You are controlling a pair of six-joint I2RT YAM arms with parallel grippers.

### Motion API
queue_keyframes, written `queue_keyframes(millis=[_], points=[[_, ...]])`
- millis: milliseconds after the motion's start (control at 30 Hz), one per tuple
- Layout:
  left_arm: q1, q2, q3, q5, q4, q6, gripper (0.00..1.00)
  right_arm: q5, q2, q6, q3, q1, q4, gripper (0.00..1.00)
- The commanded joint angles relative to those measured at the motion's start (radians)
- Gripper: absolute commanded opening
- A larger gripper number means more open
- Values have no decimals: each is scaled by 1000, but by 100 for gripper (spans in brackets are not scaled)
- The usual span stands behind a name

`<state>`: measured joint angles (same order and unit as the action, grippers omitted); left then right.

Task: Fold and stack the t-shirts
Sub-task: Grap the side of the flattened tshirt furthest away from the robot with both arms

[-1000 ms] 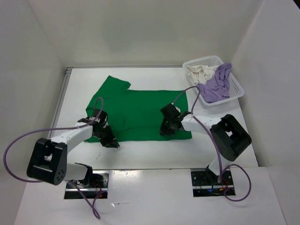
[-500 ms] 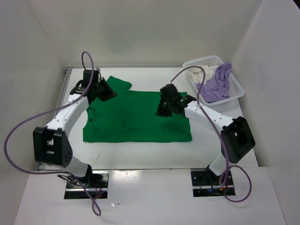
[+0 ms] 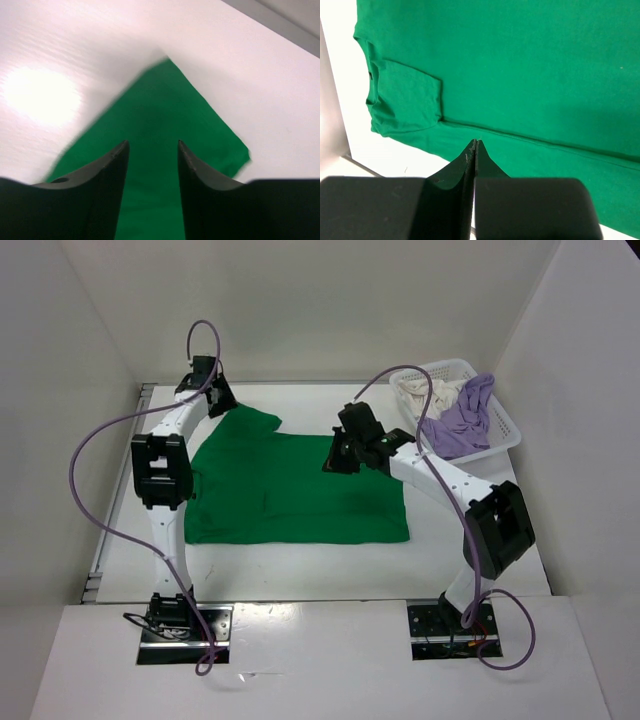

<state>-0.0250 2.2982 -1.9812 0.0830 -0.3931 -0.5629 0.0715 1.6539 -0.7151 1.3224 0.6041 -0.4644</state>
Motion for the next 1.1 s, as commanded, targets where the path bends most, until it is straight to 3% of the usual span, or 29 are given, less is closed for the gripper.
queue_keyframes(millis=[0,233,300,667,800,1067], points=[[19,75,-182,49,-1,66,56,34,26,19,54,-6,20,0],[19,273,-373,26,-1,107,58,71,37,28,43,-6,30,0],[19,294,-402,-29,11,135,58,80,46,28,34,-6,40,0],[19,382,-488,-25,42,192,63,114,64,28,-17,-6,69,0],[19,403,-511,-25,42,192,60,114,64,28,-17,-6,69,0],[19,448,-547,-46,42,202,42,105,64,19,21,-6,58,1]])
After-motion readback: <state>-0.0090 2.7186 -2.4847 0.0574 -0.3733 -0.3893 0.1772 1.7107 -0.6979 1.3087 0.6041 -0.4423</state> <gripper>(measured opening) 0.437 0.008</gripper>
